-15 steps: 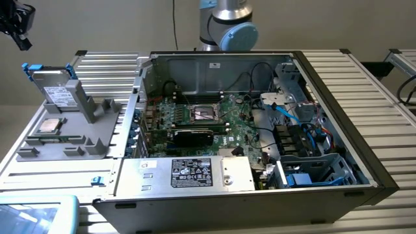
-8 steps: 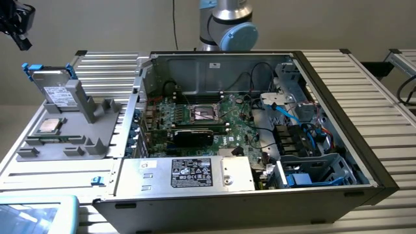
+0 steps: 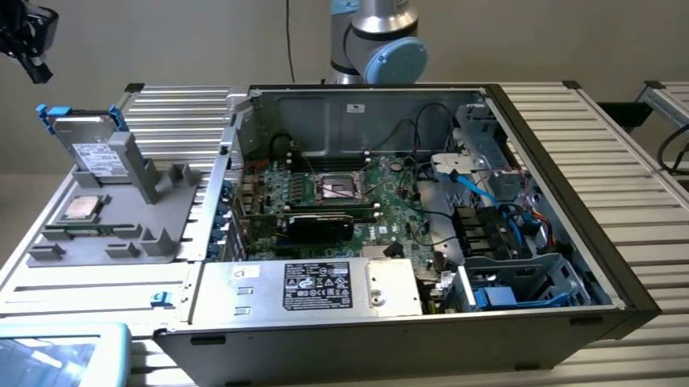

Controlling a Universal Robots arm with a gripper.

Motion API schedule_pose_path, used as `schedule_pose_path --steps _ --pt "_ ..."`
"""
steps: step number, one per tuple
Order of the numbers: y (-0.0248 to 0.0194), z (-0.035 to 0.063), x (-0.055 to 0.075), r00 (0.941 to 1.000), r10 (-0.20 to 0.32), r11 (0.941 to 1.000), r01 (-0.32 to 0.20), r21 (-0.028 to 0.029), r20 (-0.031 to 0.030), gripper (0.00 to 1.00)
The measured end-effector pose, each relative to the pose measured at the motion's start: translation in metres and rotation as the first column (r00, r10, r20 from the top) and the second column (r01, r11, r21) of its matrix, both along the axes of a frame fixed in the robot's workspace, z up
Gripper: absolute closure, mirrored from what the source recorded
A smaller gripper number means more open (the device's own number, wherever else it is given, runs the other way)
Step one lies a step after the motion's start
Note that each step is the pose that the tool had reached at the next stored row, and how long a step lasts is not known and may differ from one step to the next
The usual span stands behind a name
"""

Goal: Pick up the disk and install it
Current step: 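Pick up the disk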

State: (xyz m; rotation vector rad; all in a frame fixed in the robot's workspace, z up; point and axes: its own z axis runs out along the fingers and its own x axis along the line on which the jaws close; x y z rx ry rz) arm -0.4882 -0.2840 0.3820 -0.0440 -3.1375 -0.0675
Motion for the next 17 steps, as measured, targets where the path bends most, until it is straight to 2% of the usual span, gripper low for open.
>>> schedule_pose_path --steps 4,8,12,17 --pt "0.0001 0.0 0.0 0.9975 0.071 0.9975 -0.071 0.0001 0.0 0.89" --pt "0.0001 0.0 0.0 0.9896 0.144 0.9896 -0.144 0.0001 0.0 0.89" --pt "0.0001 0.0 0.0 0.9766 0.215 0.9766 -0.215 0.0001 -0.0001 0.89" --pt "0.0001 0.0 0.0 0.9529 0.303 0.9529 -0.303 0.0001 0.0 0.89"
